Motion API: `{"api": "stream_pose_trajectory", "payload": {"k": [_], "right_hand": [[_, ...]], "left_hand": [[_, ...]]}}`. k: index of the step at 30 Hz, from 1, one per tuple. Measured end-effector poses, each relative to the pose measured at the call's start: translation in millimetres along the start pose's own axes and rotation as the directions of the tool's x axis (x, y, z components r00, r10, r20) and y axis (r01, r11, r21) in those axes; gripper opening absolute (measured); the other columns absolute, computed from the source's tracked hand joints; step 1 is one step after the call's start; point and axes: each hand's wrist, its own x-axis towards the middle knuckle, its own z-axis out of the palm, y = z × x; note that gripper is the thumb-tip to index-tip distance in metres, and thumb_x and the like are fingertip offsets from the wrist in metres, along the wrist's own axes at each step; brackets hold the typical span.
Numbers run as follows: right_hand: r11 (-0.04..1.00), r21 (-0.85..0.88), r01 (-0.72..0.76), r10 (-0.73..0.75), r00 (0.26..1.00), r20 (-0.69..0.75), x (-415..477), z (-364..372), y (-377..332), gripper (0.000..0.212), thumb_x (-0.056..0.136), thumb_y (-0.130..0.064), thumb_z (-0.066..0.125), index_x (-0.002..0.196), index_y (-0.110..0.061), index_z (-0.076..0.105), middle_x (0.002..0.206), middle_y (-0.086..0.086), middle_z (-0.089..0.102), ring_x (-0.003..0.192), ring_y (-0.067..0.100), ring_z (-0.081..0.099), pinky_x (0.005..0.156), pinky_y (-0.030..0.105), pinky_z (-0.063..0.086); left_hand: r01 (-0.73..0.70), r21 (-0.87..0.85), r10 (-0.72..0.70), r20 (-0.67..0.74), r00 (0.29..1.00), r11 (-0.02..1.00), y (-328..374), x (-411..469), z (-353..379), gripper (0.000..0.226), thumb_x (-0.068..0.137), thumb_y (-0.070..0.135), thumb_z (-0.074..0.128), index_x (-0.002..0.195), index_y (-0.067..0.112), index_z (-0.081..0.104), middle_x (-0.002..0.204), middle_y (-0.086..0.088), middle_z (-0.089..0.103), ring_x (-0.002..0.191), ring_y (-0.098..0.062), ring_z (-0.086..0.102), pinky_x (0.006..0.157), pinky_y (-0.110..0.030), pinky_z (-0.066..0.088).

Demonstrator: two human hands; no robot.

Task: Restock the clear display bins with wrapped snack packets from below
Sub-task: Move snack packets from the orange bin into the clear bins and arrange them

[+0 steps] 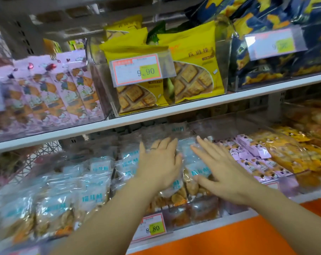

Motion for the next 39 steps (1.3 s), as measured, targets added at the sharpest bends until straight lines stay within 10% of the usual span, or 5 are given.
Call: {"api": "stream_pose_trajectory", "payload": {"k": [6, 23, 29, 39], "right_hand": [[0.963, 0.264, -0.062, 0.036, 0.994, 0.1, -2, -10, 16, 0.085, 0.082, -0.062, 0.056, 0.149, -0.04, 0.01, 0.153, -0.027, -0.013, 0.143, 0.002, 0.009, 0.114, 0.032, 0.026], [0.962, 0.267, -0.062, 0.022, 0.988, 0.151, 3, -13, 19, 0.086, 0.085, -0.057, 0.057, 0.15, -0.04, 0.003, 0.151, -0.026, -0.024, 0.145, 0.007, 0.003, 0.114, 0.034, 0.024], [0.992, 0.109, -0.057, 0.047, 0.995, 0.091, -10, -15, 9, 0.082, 0.087, -0.054, 0.054, 0.151, -0.032, 0.007, 0.157, -0.012, -0.015, 0.146, 0.013, 0.001, 0.116, 0.035, 0.019], [0.996, 0.03, -0.08, 0.079, 0.996, 0.029, -15, -9, -1, 0.07, 0.092, -0.054, 0.046, 0.15, -0.025, 0.018, 0.159, -0.008, -0.011, 0.146, 0.014, 0.004, 0.115, 0.034, 0.019]], "left_hand": [[0.027, -0.082, -0.011, 0.188, 0.982, 0.996, 21, 54, -3, 0.052, 0.102, 0.037, 0.022, 0.152, 0.025, 0.014, 0.158, -0.002, 0.019, 0.143, -0.022, 0.022, 0.114, -0.054, 0.006], [0.107, -0.082, -0.089, 0.204, 0.975, 0.991, 20, 59, 0, 0.053, 0.102, 0.041, 0.018, 0.152, 0.025, 0.013, 0.157, -0.011, 0.021, 0.144, -0.025, 0.02, 0.118, -0.05, 0.006], [-0.088, -0.087, 0.094, 0.068, 0.993, 0.992, 4, 36, 2, 0.043, 0.102, 0.037, 0.027, 0.145, 0.035, 0.033, 0.153, 0.006, 0.031, 0.14, -0.017, 0.028, 0.115, -0.056, 0.012], [0.004, 0.077, -0.011, 0.086, 0.996, 0.997, 9, 30, 2, 0.045, 0.102, 0.041, 0.02, 0.13, 0.031, 0.053, 0.147, 0.009, 0.038, 0.134, -0.02, 0.035, 0.111, -0.06, 0.006]]}}
